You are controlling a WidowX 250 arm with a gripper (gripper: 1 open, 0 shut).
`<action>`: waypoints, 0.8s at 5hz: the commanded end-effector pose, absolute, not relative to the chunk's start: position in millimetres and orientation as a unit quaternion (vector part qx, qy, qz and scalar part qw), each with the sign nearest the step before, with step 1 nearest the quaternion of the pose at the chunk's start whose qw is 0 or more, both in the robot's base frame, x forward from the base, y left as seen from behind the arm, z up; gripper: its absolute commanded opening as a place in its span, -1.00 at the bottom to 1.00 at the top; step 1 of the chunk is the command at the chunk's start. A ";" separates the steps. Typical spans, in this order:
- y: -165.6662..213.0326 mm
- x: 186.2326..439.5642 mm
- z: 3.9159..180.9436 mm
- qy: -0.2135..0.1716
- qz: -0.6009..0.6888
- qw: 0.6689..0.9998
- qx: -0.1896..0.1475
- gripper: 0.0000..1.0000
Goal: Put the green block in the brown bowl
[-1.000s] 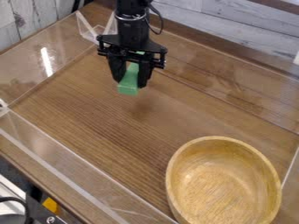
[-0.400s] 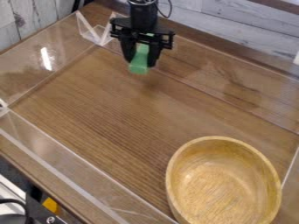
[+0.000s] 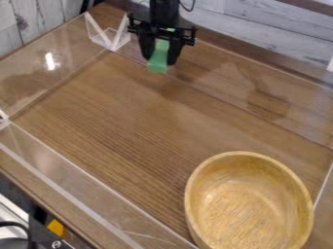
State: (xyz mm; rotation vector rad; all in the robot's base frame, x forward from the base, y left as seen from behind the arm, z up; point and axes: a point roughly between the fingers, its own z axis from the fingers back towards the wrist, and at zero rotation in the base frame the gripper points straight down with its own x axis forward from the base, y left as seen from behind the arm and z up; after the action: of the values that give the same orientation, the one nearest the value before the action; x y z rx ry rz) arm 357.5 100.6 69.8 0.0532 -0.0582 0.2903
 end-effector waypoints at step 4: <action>119.3 374.5 96.2 -0.067 0.130 0.988 0.049 -1.00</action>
State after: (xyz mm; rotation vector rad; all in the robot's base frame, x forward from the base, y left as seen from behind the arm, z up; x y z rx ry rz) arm 366.5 112.6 76.1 0.0827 -0.0701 0.2529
